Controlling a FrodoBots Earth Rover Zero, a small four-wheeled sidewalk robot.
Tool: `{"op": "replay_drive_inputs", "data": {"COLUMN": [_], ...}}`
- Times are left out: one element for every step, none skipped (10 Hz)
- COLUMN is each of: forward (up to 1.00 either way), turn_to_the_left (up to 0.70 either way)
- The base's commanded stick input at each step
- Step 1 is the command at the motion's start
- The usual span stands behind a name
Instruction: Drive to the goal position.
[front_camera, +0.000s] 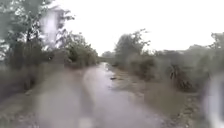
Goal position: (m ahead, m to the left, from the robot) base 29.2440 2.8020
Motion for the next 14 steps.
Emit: {"op": "replay_drive_inputs", "data": {"forward": [0.85, 0.85, 0.85, 0.85, 0.85, 0.85, 0.85, 0.85, 0.85, 0.85, 0.85, 0.85, 0.85, 0.85], "turn_to_the_left": [0.0, 0.0, 0.0, 0.0, 0.06, 0.34, 0.34, 0.14, 0.0, 0.0, 0.0, 0.0, 0.0, 0.0]}}
